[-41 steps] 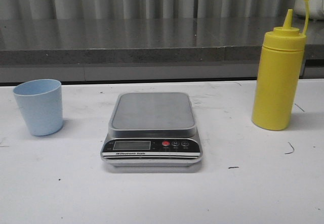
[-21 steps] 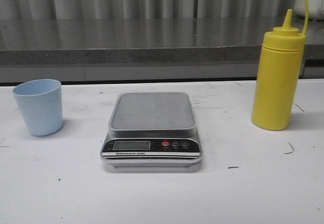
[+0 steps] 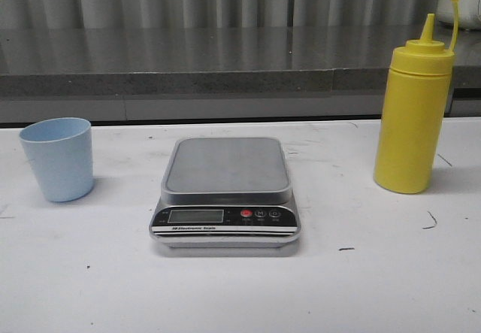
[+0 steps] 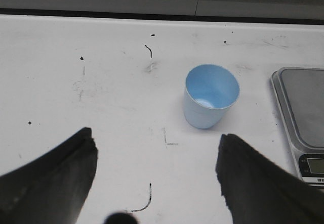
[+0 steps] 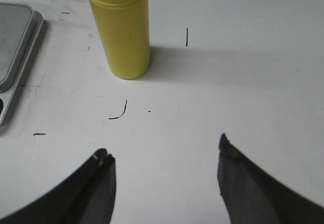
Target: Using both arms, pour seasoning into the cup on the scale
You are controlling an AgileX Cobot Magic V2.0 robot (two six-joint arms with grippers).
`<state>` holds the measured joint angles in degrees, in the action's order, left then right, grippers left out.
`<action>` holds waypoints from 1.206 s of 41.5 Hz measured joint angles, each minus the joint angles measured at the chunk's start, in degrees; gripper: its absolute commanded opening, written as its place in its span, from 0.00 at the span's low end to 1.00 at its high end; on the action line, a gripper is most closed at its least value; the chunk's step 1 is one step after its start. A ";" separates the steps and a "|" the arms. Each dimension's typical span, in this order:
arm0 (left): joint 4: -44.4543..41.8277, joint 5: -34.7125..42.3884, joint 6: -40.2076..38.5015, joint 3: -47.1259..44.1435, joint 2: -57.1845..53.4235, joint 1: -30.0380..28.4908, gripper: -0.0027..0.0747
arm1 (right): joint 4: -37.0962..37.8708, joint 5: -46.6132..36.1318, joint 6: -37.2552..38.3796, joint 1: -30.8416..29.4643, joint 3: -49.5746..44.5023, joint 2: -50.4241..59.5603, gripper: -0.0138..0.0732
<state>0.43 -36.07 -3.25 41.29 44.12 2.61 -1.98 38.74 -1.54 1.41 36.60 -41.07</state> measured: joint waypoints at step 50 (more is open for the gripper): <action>0.00 -13.75 0.00 36.78 56.27 1.25 0.67 | 0.00 0.22 0.00 0.00 0.00 0.00 0.70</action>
<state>0.43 -49.82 -3.25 78.08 100.39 3.86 -1.98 38.96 -1.54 1.41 36.60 -41.07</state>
